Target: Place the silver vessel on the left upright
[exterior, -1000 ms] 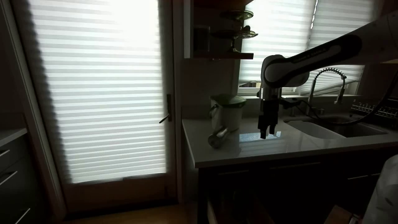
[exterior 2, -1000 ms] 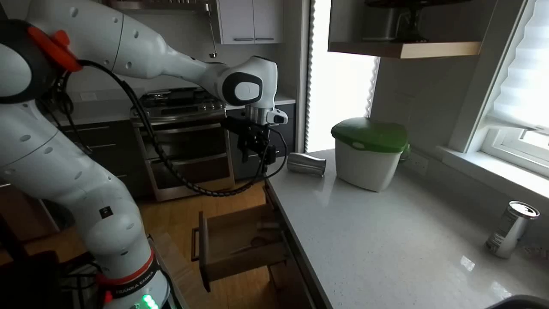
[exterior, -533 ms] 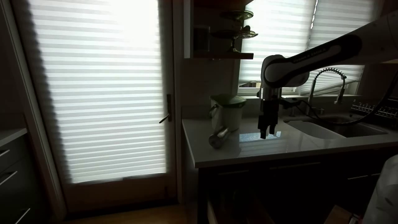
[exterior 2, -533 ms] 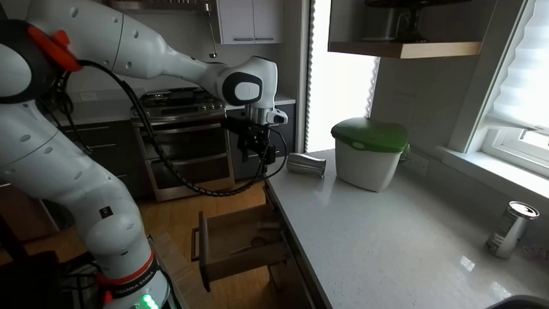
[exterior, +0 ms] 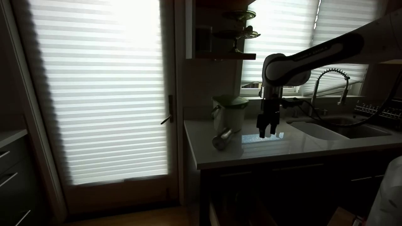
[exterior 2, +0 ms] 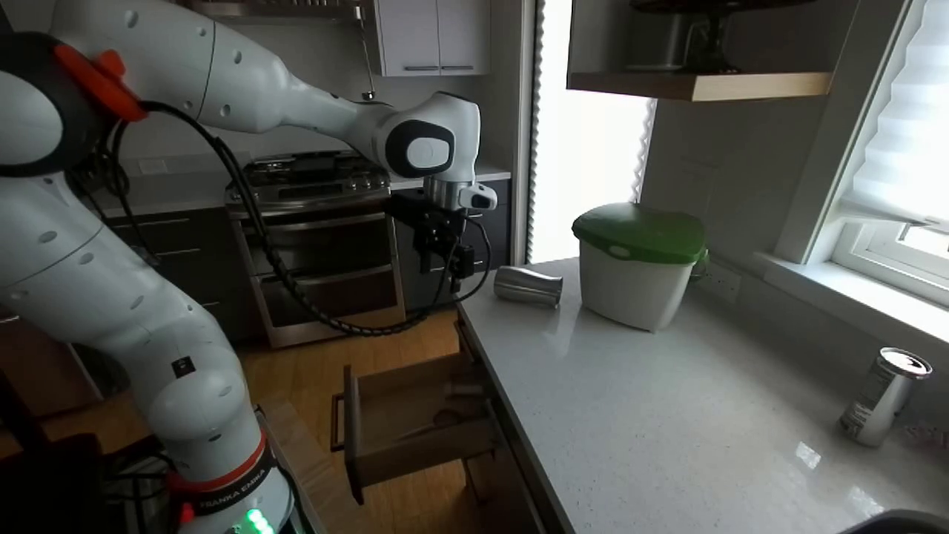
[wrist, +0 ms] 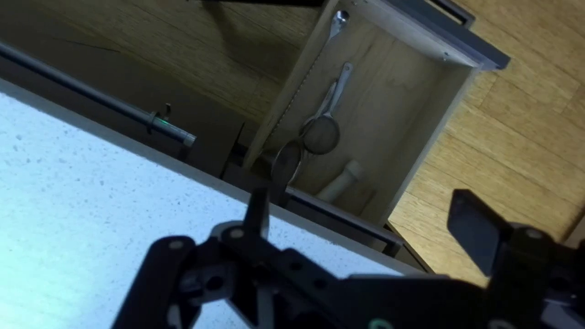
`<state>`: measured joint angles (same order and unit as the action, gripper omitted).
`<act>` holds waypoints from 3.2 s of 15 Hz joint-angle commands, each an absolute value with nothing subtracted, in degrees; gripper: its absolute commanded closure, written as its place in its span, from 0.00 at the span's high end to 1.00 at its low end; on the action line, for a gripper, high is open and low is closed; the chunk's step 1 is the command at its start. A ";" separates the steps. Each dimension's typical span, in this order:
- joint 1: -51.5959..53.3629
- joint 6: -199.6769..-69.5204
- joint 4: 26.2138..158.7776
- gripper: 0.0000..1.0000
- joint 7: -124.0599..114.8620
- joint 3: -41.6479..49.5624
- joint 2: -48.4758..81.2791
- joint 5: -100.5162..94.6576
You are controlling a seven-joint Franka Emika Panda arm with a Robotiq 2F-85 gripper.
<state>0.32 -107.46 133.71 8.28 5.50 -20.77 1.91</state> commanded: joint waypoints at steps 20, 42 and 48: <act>0.57 -138.76 105.75 1.00 -51.61 5.14 13.70 8.18; 1.29 -138.78 103.86 1.00 -56.87 6.75 20.15 1.66; 1.07 -136.90 102.83 1.00 -56.57 6.64 22.63 2.77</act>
<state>0.59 -139.19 104.80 -55.30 6.03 20.59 2.67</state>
